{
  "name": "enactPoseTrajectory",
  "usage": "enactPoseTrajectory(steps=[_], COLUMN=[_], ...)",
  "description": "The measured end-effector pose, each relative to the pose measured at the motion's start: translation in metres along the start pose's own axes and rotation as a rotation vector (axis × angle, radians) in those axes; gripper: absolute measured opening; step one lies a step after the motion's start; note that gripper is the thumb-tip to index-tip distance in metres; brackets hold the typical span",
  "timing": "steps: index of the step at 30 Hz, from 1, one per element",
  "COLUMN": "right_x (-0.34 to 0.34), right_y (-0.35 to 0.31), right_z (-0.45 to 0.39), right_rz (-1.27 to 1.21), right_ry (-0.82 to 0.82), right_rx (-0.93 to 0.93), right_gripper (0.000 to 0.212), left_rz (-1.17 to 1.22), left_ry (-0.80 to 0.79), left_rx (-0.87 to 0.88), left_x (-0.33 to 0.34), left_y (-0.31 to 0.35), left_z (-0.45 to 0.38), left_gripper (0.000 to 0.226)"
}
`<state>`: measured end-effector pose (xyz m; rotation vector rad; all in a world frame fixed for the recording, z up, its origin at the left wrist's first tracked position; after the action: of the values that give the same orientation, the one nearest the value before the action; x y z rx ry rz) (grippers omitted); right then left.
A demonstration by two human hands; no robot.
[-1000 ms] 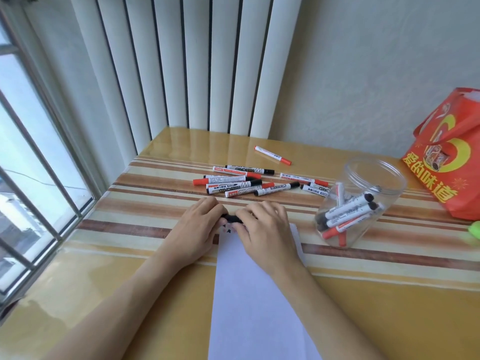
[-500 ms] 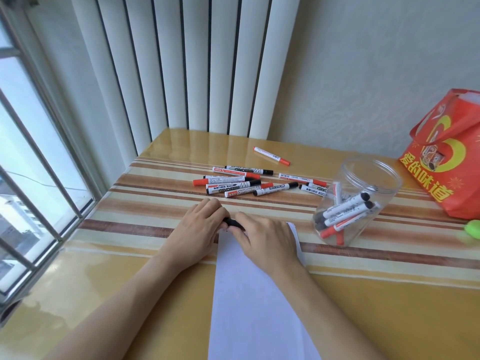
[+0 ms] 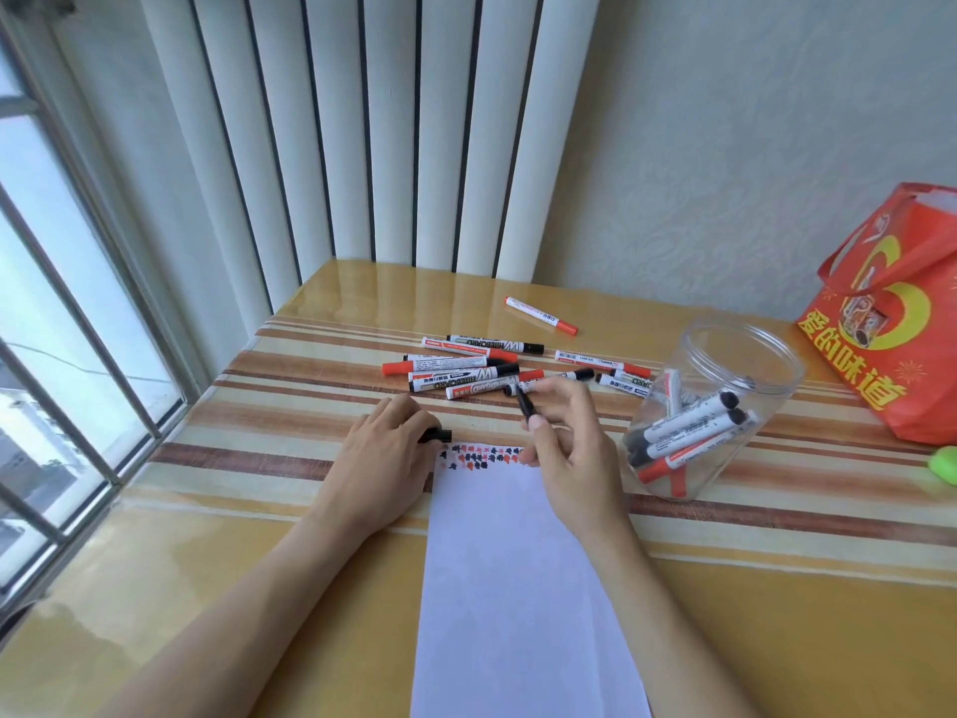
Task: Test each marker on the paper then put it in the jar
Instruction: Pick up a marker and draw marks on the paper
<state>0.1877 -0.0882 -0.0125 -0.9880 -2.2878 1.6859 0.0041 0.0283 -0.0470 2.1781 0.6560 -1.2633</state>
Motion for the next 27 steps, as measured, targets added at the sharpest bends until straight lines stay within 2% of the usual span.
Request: enactPoseTrajectory(steps=[2,5,6,8,11,14,18,27], right_x=[0.0,0.014,0.018,0.023,0.021,0.02,0.018,0.019], right_y=[0.006,0.02,0.022,0.022,0.02,0.02,0.022,0.028], right_z=[0.001,0.006,0.007,0.008,0.007,0.008,0.011,0.013], right_rz=[-0.304,-0.792,-0.875,-0.789,-0.527,-0.381,-0.185,-0.176], right_ry=[0.021,-0.012,-0.04,-0.099,-0.076,-0.052,-0.059,-0.045], right_rx=[0.16,0.482,0.541,0.526,0.395,0.346,0.359,0.434], right_gripper=[0.024,0.03,0.031,0.028,0.004,0.013,0.015,0.012], left_rz=[-0.009,-0.016,-0.011,0.012,0.065,0.093,0.078,0.084], left_ry=[0.004,0.002,-0.002,-0.013,-0.064,-0.133,-0.154,-0.152], left_rx=[0.0,-0.008,-0.013,-0.008,0.08,0.16,0.174,0.167], left_x=[0.0,0.001,0.001,0.001,0.002,0.003,0.004,0.004], left_y=[0.001,0.002,0.002,0.003,0.009,0.014,0.014,0.014], left_z=[0.0,0.0,0.001,0.001,0.002,0.003,0.003,0.002], left_gripper=[0.033,0.032,0.033,0.036,0.046,0.047,0.046,0.043])
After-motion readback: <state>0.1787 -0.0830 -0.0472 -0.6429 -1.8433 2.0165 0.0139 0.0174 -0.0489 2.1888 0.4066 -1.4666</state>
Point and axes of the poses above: each hand's wrist, its own z-axis away from the middle knuckle, its own x-axis out of the palm, y = z × x, the point moved 7 cm from there along -z, towards the middle knuckle, and after that the axes turned 8 degrees about -z, right-handed, at the moved point
